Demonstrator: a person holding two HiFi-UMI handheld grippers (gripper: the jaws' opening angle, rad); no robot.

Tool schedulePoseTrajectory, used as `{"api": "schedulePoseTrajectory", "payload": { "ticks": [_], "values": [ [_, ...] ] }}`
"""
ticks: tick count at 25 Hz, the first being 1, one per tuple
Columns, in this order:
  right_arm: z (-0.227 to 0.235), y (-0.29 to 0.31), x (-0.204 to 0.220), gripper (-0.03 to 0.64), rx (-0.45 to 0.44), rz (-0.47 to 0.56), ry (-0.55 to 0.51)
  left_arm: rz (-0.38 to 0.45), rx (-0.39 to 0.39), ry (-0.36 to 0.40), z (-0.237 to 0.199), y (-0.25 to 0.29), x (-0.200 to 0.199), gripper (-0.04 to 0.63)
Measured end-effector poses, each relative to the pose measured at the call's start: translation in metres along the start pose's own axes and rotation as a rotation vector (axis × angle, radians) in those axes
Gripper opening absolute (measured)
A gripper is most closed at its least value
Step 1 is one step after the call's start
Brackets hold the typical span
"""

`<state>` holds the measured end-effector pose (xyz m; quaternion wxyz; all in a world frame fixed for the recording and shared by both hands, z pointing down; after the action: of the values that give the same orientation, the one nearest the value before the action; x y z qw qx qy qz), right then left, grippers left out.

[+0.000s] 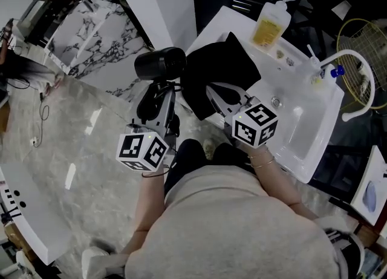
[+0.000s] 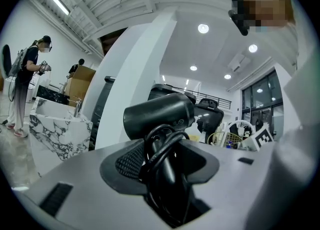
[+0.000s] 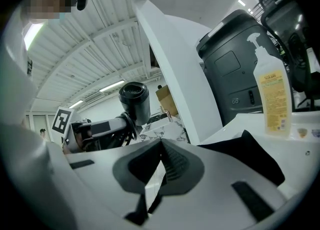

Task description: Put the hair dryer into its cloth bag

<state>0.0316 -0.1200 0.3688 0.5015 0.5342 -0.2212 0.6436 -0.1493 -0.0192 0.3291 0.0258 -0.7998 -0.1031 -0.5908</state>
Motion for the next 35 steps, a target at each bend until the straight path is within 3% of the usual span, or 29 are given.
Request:
{"api": "schedulePoseTrajectory", "payload": {
  "ticks": [10, 12, 16, 24, 33, 35],
  "values": [
    [0.004, 0.016, 0.011, 0.000, 0.059, -0.054, 0.010, -0.042, 0.035, -0.024, -0.022, 0.013, 0.006, 0.196],
    [0.003, 0.020, 0.011, 0.060, 0.083, -0.069, 0.018, -0.064, 0.053, -0.031, -0.028, 0.013, 0.007, 0.196],
    [0.002, 0.030, 0.014, 0.112, 0.119, -0.100, 0.038, -0.104, 0.082, -0.033, -0.038, 0.015, 0.007, 0.196],
    [-0.006, 0.058, 0.035, 0.227, 0.106, -0.209, 0.023, -0.159, 0.125, -0.027, -0.060, 0.017, 0.011, 0.196],
    [-0.007, 0.075, 0.057, 0.247, 0.173, -0.313, -0.051, -0.206, 0.176, -0.023, -0.074, 0.015, 0.016, 0.196],
    [-0.005, 0.076, 0.062, 0.223, 0.190, -0.328, -0.056, -0.215, 0.192, -0.019, -0.076, 0.014, 0.018, 0.196]
  ]
}}
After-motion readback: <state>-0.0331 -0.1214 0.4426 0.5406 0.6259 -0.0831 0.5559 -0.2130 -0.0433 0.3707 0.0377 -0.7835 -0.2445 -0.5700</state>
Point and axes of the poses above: the fingertips, and each gripper's own axes: y forward along the fingers, z to its right, x out of its underside, the point moved 8 cm from there along -y, backward along the fingers, and after that the axes turned 7 degrees about x, right-handed, at the moved point
